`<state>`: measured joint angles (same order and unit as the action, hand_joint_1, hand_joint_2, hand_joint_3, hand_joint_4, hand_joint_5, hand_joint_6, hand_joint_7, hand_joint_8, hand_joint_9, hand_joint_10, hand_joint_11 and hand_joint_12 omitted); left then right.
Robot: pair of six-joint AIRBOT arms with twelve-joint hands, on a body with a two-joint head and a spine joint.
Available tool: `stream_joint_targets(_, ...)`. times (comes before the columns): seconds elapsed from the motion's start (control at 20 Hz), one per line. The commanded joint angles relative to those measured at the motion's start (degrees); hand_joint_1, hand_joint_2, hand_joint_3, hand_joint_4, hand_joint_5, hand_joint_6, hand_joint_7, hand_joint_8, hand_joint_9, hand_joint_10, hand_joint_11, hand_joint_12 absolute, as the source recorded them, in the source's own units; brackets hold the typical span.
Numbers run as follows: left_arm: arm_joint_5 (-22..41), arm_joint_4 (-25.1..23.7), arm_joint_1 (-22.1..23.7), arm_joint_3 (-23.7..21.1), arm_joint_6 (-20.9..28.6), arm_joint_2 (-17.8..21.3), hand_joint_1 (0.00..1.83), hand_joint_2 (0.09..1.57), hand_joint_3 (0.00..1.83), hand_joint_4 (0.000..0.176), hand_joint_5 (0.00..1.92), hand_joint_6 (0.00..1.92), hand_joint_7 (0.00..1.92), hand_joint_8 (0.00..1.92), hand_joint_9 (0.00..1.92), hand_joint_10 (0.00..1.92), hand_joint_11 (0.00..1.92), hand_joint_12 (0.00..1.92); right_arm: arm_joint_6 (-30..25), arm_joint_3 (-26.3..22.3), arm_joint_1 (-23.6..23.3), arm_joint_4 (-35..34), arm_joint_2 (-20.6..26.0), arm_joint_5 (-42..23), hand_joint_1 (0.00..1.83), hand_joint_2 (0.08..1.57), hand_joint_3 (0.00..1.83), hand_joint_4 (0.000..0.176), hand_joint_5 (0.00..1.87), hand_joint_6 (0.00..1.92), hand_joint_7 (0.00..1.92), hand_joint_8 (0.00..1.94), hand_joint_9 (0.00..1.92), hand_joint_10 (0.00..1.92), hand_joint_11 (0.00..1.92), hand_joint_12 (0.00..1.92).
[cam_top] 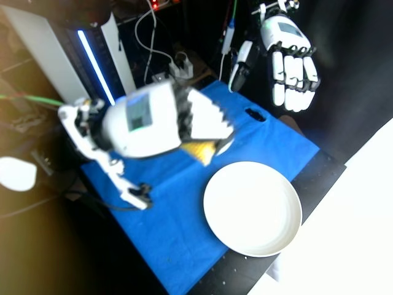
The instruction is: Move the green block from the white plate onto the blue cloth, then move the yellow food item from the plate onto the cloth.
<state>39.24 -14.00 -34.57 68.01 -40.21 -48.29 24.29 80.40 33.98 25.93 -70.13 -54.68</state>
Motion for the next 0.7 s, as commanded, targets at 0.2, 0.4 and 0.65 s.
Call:
stream_joint_targets(0.2, 7.3, 2.3, 0.1, -0.5, -0.5, 0.7, 0.92, 0.85, 0.0, 0.034, 0.19, 0.0, 0.31, 0.0, 0.34, 0.0, 0.04, 0.89, 0.1, -0.6, 3.2, -3.0, -1.7, -6.8, 1.16, 1.1, 0.0, 0.0, 1.01, 0.92, 1.13, 0.82, 1.05, 1.27, 0.86, 1.72)
stream_joint_targets(0.4, 7.3, 2.3, 0.1, -0.7, -0.7, 0.7, 0.89, 0.83, 0.0, 0.036, 0.21, 0.0, 0.3, 0.0, 0.34, 0.0, 0.03, 0.95, 0.1, -0.2, 5.2, -3.4, -2.9, -5.5, 1.26, 1.11, 0.0, 0.0, 1.0, 0.67, 1.01, 1.2, 0.9, 1.42, 0.7, 1.89)
stream_joint_targets(0.65, 7.3, 2.2, 0.2, -0.7, -1.0, 0.5, 0.78, 0.81, 0.0, 0.081, 0.21, 0.0, 0.32, 0.0, 0.34, 0.0, 0.0, 0.85, 0.1, -0.2, 6.8, -3.8, -3.3, -5.0, 1.26, 1.11, 0.0, 0.0, 0.97, 0.77, 1.06, 1.09, 0.9, 1.35, 0.74, 1.85)
